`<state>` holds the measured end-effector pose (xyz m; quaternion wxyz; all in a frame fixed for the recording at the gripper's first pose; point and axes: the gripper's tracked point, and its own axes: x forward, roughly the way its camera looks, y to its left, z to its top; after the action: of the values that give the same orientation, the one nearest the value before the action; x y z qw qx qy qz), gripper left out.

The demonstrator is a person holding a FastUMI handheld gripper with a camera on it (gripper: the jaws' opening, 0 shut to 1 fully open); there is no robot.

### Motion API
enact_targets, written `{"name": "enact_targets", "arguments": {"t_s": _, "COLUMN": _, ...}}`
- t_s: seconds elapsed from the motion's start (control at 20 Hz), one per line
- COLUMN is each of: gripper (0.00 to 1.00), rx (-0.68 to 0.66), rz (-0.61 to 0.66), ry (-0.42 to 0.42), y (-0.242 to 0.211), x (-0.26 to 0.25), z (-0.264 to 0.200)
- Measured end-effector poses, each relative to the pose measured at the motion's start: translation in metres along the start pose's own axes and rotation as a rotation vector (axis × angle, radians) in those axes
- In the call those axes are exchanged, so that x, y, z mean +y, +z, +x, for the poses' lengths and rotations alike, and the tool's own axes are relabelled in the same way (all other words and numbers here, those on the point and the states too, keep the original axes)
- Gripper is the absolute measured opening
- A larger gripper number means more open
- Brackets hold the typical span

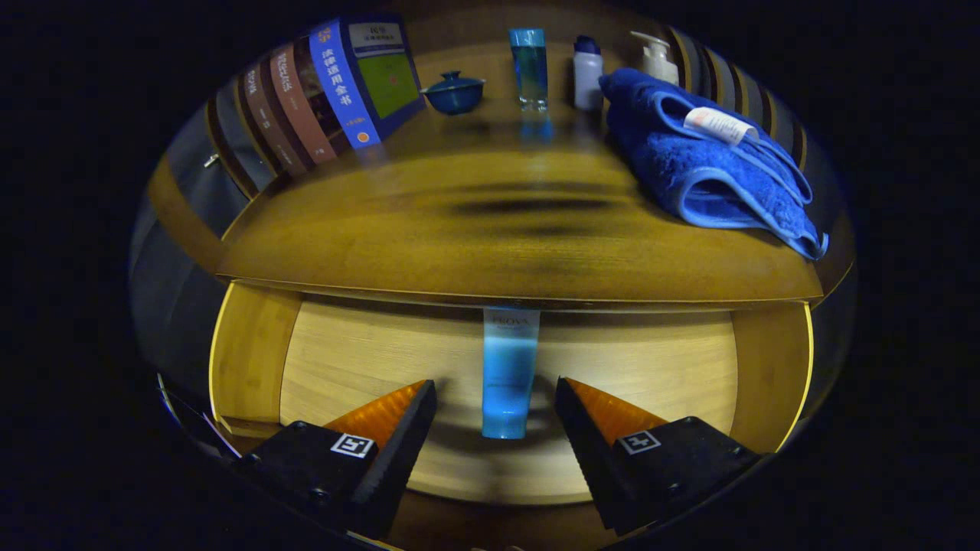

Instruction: Pull open the drawer, take out the items inside it, and place them on the countertop above the cabinet.

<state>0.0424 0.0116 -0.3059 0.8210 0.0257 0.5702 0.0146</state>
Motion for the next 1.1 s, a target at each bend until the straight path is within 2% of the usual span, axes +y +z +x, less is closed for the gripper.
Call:
{"name": "enact_targets", "arguments": {"t_s": 0.25, "gripper": 0.98, "rx": 0.140, "rz": 0.004, "ry": -0.004, "y": -0.020, "x": 0.002, "z": 0.013}}
{"name": "enact_targets", "arguments": {"t_s": 0.45, "gripper": 0.65, "rx": 0.191, "rz": -0.019, "ry": -0.061, "y": -0.034, "x": -0.012, "z": 0.023}}
{"name": "enact_targets", "arguments": {"t_s": 0.55, "gripper": 0.46, "rx": 0.193, "rz": -0.021, "ry": -0.046, "y": -0.035, "x": -0.017, "z": 0.017}}
{"name": "enact_targets", "arguments": {"t_s": 0.6, "gripper": 0.46, "rx": 0.193, "rz": -0.009, "ry": -0.040, "y": -0.034, "x": -0.014, "z": 0.017}}
{"name": "enact_targets", "arguments": {"t_s": 0.65, "gripper": 0.42, "rx": 0.193, "rz": -0.004, "ry": -0.032, "y": -0.035, "x": -0.013, "z": 0.016}}
{"name": "enact_targets", "arguments": {"t_s": 0.85, "gripper": 0.42, "rx": 0.181, "rz": -0.005, "ry": 0.007, "y": -0.041, "x": -0.009, "z": 0.007}}
{"name": "enact_targets", "arguments": {"t_s": 1.1, "gripper": 0.42, "rx": 0.088, "rz": -0.010, "ry": 0.044, "y": -0.035, "x": -0.006, "z": -0.028}}
